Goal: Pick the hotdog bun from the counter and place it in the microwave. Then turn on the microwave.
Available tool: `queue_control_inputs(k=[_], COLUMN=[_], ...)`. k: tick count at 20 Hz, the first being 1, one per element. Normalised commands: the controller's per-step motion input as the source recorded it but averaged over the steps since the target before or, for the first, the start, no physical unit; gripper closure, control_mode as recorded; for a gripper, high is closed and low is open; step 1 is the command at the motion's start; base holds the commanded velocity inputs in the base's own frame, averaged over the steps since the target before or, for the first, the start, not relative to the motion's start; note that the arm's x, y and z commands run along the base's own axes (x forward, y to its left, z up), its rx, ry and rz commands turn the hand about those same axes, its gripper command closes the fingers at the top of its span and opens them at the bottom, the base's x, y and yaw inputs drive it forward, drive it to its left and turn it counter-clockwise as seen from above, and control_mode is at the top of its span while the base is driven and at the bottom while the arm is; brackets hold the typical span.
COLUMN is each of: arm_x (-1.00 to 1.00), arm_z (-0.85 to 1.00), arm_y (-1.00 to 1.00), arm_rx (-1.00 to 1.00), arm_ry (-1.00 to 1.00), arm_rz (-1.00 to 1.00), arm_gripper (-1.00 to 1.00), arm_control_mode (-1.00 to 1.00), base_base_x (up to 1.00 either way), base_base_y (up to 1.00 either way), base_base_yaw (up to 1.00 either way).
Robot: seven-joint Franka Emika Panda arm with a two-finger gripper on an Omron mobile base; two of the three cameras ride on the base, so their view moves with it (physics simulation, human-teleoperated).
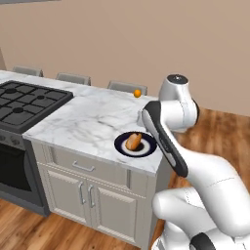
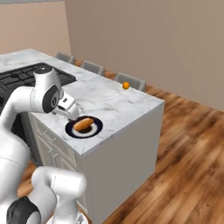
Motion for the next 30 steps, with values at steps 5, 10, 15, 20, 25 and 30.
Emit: queue_control_inputs(k=[5,10,15,20,25,30], arm_x=[0.52,0.4,0.4,0.35,0.3,0.2], arm_z=[-0.29,-0.33,-0.33,-0.31,-0.28,-0.25], arm_y=[0.08,0.09,0.04,0.01,0.01,0.01], arm_rx=[0.0,0.0,0.0,0.0,0.0,0.0], arm_ry=[0.07,0.0,0.0,0.0,-0.01,-0.06], arm_rz=[0.0,0.0,0.0,0.0,0.0,0.0], arm_gripper=[-1.0,-1.0,-1.0,-1.0,-1.0,-1.0], arm_control_mode=[-1.0,-1.0,-1.0,-1.0,-1.0,-1.0], base_base_x=[0.0,0.0,0.0,0.0,0.0,0.0], base_base_y=[0.0,0.0,0.0,0.0,0.0,0.0], base_base_yaw=[0.0,0.0,0.0,0.0,0.0,0.0])
